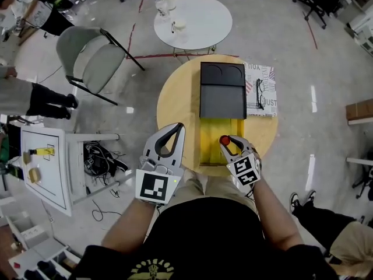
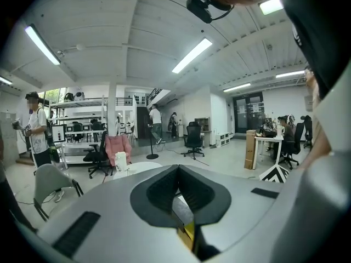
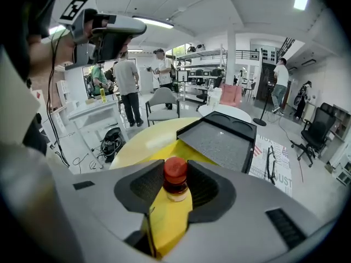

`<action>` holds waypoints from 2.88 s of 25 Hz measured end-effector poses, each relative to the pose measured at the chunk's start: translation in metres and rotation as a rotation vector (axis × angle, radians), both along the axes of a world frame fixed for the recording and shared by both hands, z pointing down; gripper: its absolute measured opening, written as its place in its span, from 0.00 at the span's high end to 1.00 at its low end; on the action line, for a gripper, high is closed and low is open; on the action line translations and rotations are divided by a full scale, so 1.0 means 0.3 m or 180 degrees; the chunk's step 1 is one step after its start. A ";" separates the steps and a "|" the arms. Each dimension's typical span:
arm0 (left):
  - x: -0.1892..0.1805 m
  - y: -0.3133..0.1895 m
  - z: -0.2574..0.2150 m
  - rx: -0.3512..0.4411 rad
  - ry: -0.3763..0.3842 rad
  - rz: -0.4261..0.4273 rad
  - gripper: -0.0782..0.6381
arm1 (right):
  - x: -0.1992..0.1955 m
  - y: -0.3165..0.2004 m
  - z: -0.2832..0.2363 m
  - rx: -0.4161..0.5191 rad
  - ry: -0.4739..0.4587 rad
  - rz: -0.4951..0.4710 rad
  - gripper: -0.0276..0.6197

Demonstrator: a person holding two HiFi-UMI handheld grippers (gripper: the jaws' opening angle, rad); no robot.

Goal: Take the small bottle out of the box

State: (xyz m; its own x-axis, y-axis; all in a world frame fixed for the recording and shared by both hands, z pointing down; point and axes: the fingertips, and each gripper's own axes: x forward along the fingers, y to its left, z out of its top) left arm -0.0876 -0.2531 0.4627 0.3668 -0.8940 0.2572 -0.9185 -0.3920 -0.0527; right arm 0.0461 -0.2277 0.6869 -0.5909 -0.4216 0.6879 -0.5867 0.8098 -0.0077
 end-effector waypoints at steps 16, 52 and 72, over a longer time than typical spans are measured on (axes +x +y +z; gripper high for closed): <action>0.003 0.058 -0.104 0.0145 0.0011 0.0012 0.87 | 0.027 0.023 -0.263 0.0101 -0.0082 0.0162 0.73; 0.022 0.187 -0.202 0.0213 -0.0024 0.0161 0.87 | 0.011 0.096 -0.774 0.0584 -0.0486 0.0280 0.73; 0.000 0.215 -0.275 0.0330 -0.0010 0.0212 0.87 | -0.026 0.128 -0.974 0.0765 -0.0713 0.0335 0.73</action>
State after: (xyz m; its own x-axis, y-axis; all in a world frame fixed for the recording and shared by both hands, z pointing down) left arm -0.0875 -0.1886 0.3801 0.4255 -0.8896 0.1658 -0.8904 -0.4443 -0.0989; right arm 0.0384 -0.1893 0.3947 -0.6605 -0.6226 0.4196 -0.6725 0.7391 0.0380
